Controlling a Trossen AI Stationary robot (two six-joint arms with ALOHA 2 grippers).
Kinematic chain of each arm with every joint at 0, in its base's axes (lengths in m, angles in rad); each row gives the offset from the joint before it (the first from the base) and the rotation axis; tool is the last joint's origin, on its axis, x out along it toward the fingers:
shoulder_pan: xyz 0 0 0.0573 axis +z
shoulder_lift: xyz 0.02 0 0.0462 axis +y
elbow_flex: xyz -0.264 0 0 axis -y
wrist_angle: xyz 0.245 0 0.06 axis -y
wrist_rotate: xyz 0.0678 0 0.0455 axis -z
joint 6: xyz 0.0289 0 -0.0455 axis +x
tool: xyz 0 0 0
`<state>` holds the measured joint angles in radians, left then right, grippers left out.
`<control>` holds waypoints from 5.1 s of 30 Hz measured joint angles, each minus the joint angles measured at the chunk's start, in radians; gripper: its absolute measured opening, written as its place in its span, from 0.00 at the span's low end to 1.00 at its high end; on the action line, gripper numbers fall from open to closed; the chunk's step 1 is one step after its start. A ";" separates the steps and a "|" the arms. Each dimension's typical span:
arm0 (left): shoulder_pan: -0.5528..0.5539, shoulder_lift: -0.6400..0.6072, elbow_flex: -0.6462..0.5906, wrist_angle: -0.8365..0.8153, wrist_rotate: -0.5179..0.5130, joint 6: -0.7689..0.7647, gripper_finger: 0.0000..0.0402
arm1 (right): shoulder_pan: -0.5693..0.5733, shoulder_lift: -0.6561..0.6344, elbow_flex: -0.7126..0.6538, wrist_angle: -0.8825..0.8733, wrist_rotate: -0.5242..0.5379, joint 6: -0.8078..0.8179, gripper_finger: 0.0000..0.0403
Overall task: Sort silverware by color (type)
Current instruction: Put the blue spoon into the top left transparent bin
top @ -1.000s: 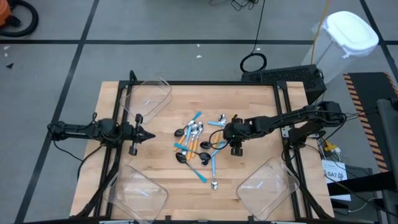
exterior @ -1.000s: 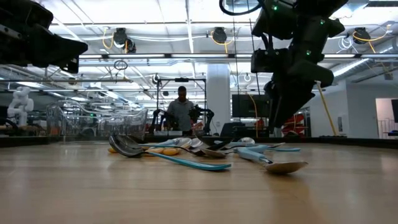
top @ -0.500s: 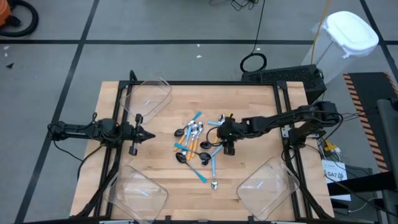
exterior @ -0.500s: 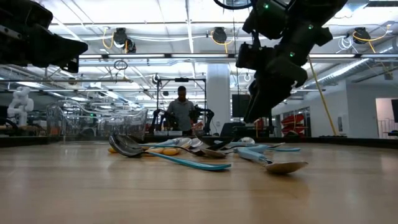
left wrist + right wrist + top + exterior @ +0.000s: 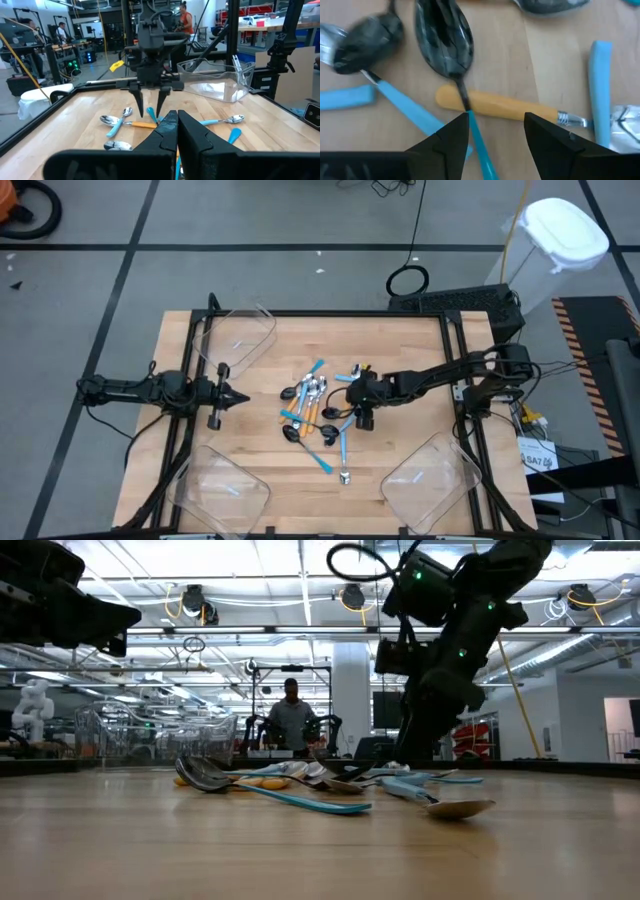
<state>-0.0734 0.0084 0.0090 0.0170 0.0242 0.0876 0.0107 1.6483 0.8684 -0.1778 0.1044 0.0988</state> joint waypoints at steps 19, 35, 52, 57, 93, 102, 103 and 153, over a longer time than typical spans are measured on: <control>0.000 0.000 0.000 -0.004 0.000 -0.018 0.02 | 0.004 0.036 -0.001 0.003 -0.003 0.040 0.38; 0.000 0.000 0.000 -0.006 0.000 -0.018 0.02 | 0.004 0.036 -0.001 0.002 -0.031 0.063 0.32; 0.000 0.000 0.001 -0.006 0.000 -0.017 0.02 | -0.003 0.085 0.000 0.033 -0.057 -0.007 0.32; 0.000 0.000 0.001 -0.006 0.001 -0.017 0.02 | -0.003 0.112 0.002 0.045 -0.057 -0.003 0.32; 0.000 0.000 0.001 -0.006 0.001 -0.023 0.02 | -0.003 0.049 -0.005 0.019 -0.055 -0.013 0.03; 0.000 0.000 0.001 -0.006 0.001 -0.025 0.02 | 0.013 0.037 0.046 -0.008 -0.055 0.012 0.03; 0.000 0.000 0.001 -0.006 0.000 -0.022 0.02 | 0.018 0.037 0.058 -0.014 -0.055 0.013 0.03; 0.000 0.159 0.019 0.354 -0.236 -0.019 0.57 | -0.036 0.033 0.548 0.140 -0.008 -0.114 0.03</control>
<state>-0.0734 0.1677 0.0283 0.3706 -0.2115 0.0690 -0.0254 1.6817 1.4165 -0.0377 0.0959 -0.0156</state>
